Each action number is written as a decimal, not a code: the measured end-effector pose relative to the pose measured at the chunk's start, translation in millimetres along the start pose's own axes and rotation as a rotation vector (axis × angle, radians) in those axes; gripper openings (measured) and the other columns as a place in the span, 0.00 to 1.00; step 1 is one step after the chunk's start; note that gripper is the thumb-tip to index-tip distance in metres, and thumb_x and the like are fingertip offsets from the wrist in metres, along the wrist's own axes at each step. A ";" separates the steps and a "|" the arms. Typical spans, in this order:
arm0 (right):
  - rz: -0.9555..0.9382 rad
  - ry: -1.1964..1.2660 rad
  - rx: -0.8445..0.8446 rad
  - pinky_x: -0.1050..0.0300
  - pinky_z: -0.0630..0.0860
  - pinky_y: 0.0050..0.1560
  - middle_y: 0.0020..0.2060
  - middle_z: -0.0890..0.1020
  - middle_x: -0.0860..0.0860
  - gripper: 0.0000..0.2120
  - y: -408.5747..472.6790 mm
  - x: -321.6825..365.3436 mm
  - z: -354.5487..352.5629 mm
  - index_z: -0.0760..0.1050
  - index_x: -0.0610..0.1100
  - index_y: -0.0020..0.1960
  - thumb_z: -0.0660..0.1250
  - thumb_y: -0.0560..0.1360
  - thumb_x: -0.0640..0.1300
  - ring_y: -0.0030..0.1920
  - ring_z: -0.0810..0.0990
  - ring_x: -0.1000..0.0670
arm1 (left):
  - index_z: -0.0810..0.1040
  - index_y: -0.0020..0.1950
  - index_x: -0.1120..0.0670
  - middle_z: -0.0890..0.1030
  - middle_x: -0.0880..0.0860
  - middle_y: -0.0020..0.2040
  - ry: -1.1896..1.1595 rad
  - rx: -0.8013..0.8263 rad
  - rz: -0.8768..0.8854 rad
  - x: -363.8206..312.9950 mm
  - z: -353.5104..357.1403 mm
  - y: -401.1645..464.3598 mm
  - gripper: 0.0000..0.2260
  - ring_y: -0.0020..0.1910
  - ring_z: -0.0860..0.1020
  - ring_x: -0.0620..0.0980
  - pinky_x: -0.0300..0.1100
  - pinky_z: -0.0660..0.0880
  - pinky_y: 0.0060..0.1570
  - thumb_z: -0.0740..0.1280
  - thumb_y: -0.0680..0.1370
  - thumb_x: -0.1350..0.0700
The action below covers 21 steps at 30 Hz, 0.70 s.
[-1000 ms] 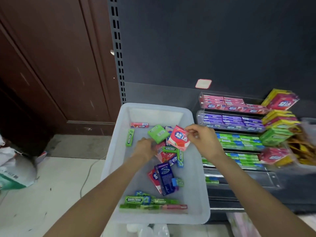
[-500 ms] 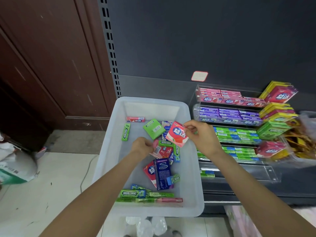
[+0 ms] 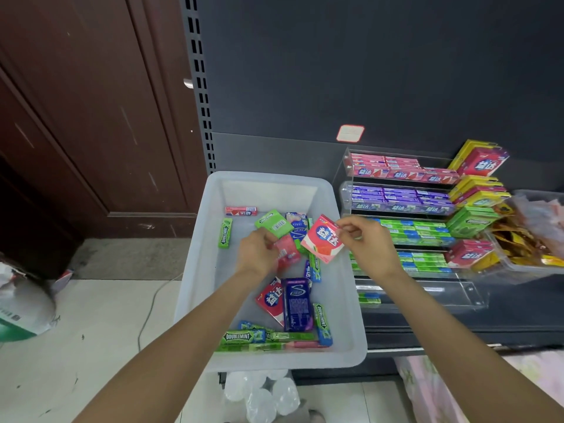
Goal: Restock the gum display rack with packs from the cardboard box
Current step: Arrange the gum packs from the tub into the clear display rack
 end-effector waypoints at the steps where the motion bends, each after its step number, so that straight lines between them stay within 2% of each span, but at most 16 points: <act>1: -0.001 0.012 -0.008 0.77 0.70 0.35 0.49 0.82 0.46 0.09 -1.6 0.0 -1.2 0.78 0.38 0.54 0.66 0.76 0.40 0.39 0.74 0.63 | 0.77 0.44 0.55 0.80 0.52 0.43 0.030 -0.035 0.084 -7.0 -7.0 -3.8 0.06 0.42 0.76 0.49 0.41 0.73 0.43 0.69 0.72 0.65; 4: 0.001 0.048 -0.012 0.75 0.71 0.36 0.48 0.82 0.45 0.08 -5.3 0.1 -1.4 0.78 0.38 0.54 0.65 0.76 0.39 0.40 0.74 0.63 | 0.77 0.41 0.53 0.80 0.53 0.43 0.218 0.055 0.213 -11.0 -11.9 -14.6 0.07 0.44 0.77 0.51 0.43 0.74 0.44 0.68 0.72 0.66; 7: -0.006 0.054 -0.008 0.73 0.71 0.35 0.47 0.82 0.46 0.08 -7.2 2.1 1.1 0.78 0.39 0.53 0.66 0.76 0.39 0.39 0.74 0.63 | 0.77 0.44 0.57 0.78 0.51 0.46 0.351 0.169 0.250 1.3 -8.3 -24.8 0.05 0.45 0.76 0.49 0.30 0.68 0.38 0.70 0.72 0.64; 9: -0.018 0.054 -0.005 0.74 0.71 0.35 0.46 0.82 0.46 0.07 -8.2 3.7 2.6 0.78 0.39 0.53 0.66 0.76 0.39 0.40 0.74 0.63 | 0.77 0.47 0.57 0.79 0.54 0.49 0.462 0.164 0.289 8.7 -6.2 -29.0 0.05 0.47 0.76 0.51 0.33 0.66 0.39 0.70 0.72 0.61; 11: -0.029 0.051 -0.001 0.76 0.70 0.36 0.46 0.82 0.47 0.07 -9.0 5.3 2.7 0.78 0.39 0.53 0.66 0.76 0.39 0.40 0.74 0.63 | 0.78 0.50 0.55 0.80 0.54 0.51 0.522 0.121 0.318 10.6 -7.6 -31.7 0.06 0.49 0.76 0.54 0.40 0.71 0.45 0.68 0.74 0.59; 14: -0.033 0.046 -0.008 0.75 0.71 0.35 0.45 0.81 0.48 0.08 -10.0 7.1 -1.1 0.78 0.39 0.53 0.65 0.76 0.39 0.39 0.74 0.63 | 0.80 0.53 0.54 0.81 0.53 0.50 0.489 0.049 0.345 -0.6 -18.4 -36.7 0.08 0.50 0.77 0.54 0.46 0.73 0.48 0.65 0.76 0.59; 17: -0.028 0.062 -0.043 0.76 0.71 0.36 0.45 0.80 0.50 0.07 -11.7 5.8 -11.6 0.78 0.40 0.53 0.65 0.76 0.39 0.40 0.75 0.62 | 0.81 0.51 0.57 0.81 0.55 0.48 0.405 -0.020 0.465 -23.5 -28.7 -44.7 0.07 0.50 0.77 0.54 0.48 0.74 0.48 0.66 0.75 0.63; 21: -0.021 0.107 -0.102 0.72 0.70 0.36 0.44 0.79 0.52 0.06 -15.7 -4.4 -36.2 0.77 0.41 0.53 0.64 0.77 0.38 0.41 0.75 0.60 | 0.82 0.51 0.58 0.81 0.54 0.50 0.296 -0.104 0.581 -63.4 -34.2 -58.9 0.07 0.50 0.77 0.51 0.44 0.74 0.50 0.68 0.74 0.64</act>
Point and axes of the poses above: each hand's wrist, its own y-axis towards the middle knuckle, its own z-axis out of the palm, x = y × z, the point moved 7 cm from there along y, towards the middle knuckle
